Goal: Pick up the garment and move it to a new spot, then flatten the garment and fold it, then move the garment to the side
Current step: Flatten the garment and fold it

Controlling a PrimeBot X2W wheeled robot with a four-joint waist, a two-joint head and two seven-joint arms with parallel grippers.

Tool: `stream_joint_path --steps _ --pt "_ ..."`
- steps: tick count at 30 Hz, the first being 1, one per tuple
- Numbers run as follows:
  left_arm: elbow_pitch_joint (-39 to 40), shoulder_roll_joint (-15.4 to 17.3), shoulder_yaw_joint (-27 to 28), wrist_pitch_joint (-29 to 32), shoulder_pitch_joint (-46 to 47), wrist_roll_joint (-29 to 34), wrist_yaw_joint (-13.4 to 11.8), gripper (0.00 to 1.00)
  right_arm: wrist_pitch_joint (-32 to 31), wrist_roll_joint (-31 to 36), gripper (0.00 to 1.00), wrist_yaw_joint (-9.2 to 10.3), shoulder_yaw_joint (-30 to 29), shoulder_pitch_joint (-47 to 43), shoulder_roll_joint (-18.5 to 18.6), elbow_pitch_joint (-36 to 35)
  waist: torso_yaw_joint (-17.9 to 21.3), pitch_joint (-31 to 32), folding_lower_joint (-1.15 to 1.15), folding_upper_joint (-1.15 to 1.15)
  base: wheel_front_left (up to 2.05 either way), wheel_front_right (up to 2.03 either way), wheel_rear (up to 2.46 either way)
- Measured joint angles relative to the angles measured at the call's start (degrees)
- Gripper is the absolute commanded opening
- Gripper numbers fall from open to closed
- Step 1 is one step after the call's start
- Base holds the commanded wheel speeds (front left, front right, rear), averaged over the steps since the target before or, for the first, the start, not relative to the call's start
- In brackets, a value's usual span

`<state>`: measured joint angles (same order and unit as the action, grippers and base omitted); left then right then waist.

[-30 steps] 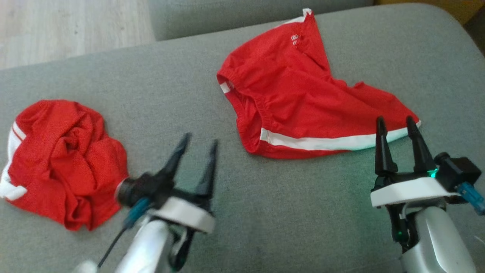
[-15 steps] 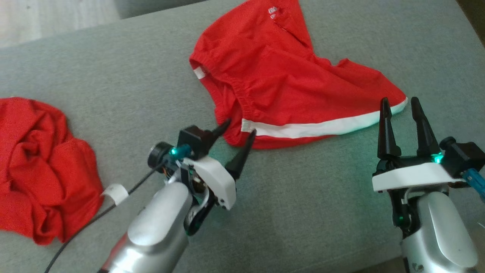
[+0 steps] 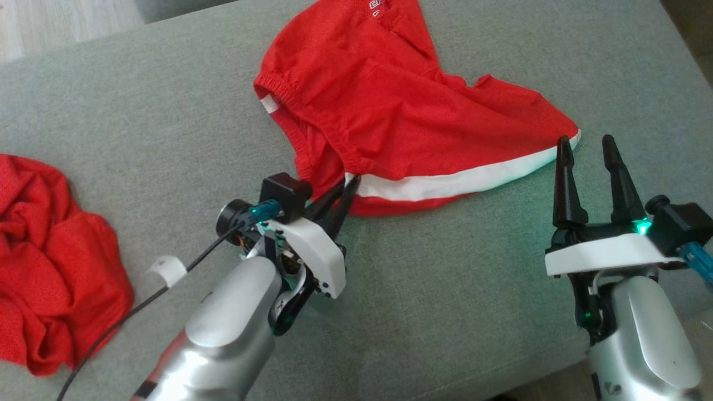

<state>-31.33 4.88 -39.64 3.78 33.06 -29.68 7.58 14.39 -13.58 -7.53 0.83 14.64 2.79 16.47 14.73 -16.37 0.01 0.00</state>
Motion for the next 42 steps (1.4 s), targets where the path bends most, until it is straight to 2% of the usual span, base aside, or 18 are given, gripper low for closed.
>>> stream_joint_path --steps 6,13,24,42 --pt "0.79 1.58 0.18 -4.93 0.08 0.59 -0.53 0.0 0.01 1.98 1.0 0.0 0.12 0.01 -0.01 1.45 -1.6 0.79 0.0 0.0 0.0 0.0 0.0" --pt "4.13 2.71 0.41 -8.42 -2.01 0.58 -1.11 0.0 -0.11 5.19 1.0 0.0 0.08 -0.06 -0.03 9.61 -4.56 2.43 -0.01 0.0 0.0 0.0 0.0" --pt "7.36 3.9 -0.21 -9.35 -4.8 0.98 -2.53 0.0 -1.98 7.68 1.0 0.0 -7.73 0.88 -0.08 19.27 -6.63 2.71 0.0 0.0 0.0 0.0 0.0" --pt "8.21 4.23 -1.12 -9.42 -4.88 0.91 -3.11 0.0 -3.86 11.72 1.0 0.0 -11.85 6.97 -0.08 29.75 -7.5 2.85 0.0 0.0 0.0 0.0 0.0"
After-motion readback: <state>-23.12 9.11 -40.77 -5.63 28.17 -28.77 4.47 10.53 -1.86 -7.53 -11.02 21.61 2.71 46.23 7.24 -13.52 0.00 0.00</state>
